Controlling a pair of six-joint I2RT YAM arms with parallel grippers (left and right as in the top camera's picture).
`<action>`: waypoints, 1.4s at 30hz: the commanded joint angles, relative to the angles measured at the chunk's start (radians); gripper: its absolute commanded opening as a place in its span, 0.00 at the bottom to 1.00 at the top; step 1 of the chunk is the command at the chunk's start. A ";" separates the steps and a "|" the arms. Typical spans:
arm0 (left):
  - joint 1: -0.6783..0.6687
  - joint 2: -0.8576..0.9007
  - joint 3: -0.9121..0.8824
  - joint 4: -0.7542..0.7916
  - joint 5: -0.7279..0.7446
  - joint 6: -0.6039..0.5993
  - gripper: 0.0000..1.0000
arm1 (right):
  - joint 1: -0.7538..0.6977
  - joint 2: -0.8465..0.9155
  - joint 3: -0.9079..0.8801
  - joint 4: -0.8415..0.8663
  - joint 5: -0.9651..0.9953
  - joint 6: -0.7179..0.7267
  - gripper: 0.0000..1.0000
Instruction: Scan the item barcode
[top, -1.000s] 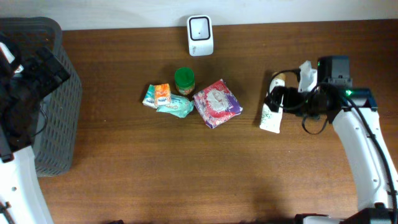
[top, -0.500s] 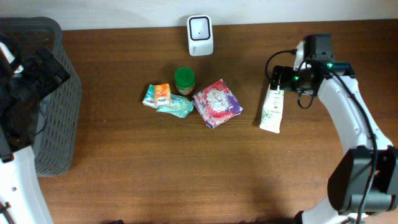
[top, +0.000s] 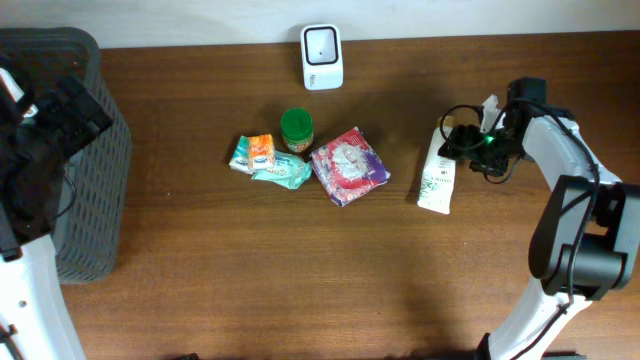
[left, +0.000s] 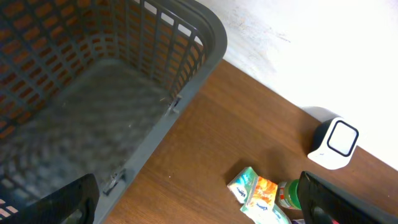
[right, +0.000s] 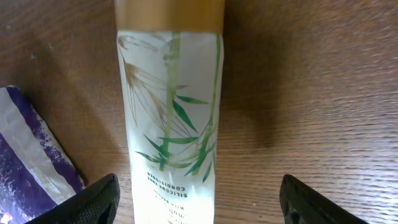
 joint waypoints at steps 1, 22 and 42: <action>0.006 0.002 0.001 0.002 -0.014 -0.006 0.99 | 0.028 0.014 -0.022 0.003 -0.016 -0.002 0.77; 0.006 0.002 0.001 0.002 -0.014 -0.006 0.99 | 0.082 0.073 -0.013 0.036 -0.031 0.003 0.56; 0.006 0.002 0.001 0.002 -0.014 -0.006 0.99 | 0.352 0.046 0.249 -0.313 0.422 0.061 0.20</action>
